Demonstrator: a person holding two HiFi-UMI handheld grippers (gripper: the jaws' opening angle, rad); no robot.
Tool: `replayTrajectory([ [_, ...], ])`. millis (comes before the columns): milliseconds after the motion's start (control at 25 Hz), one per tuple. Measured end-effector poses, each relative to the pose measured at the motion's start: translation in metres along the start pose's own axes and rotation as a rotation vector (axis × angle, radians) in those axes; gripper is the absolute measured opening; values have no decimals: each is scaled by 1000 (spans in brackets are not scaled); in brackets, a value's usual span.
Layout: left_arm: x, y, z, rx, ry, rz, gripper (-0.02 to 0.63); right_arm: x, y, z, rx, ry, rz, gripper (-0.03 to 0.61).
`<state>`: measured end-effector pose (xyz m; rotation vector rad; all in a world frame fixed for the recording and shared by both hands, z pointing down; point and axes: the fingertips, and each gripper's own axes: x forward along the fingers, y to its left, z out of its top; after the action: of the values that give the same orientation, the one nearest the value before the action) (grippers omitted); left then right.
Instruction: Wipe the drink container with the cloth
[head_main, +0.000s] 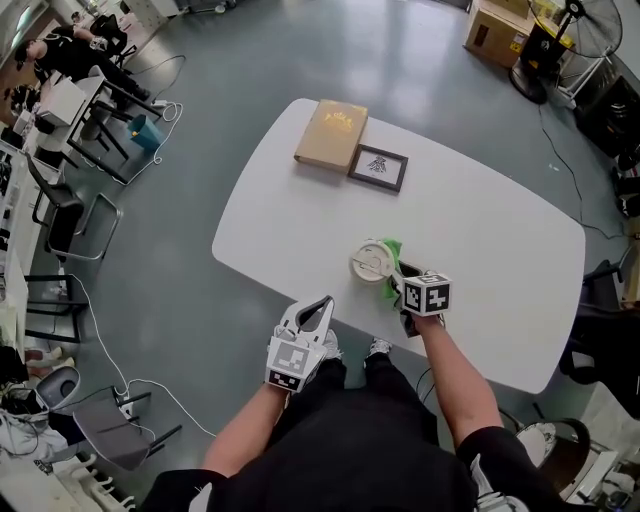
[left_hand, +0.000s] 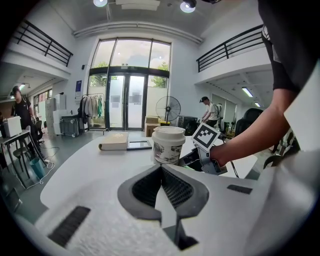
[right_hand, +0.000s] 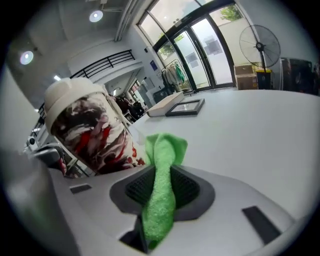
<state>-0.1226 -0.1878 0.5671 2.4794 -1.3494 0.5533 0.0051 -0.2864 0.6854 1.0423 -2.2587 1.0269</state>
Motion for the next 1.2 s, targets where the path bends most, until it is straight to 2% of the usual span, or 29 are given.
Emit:
replayTrajectory([
  [240, 2, -5, -5, -12, 6, 12, 9, 8, -9, -12, -95, 72, -41, 101],
  [520, -10, 1, -18, -23, 20, 8, 9, 4, -10, -7, -55, 45, -104, 103],
  [680, -13, 6, -27, -17, 31, 0, 9, -22, -1, 7, -3, -60, -126, 101],
  [800, -12, 5, -30, -11, 32, -15, 9, -53, 7, 21, -17, -171, -146, 101],
  [1000, -13, 0, -24, 0, 13, -40, 9, -109, 24, 53, -126, -354, -217, 101],
  [1200, -12, 3, -22, 6, 0, -53, 11, -146, 60, 79, -279, -489, -224, 101],
])
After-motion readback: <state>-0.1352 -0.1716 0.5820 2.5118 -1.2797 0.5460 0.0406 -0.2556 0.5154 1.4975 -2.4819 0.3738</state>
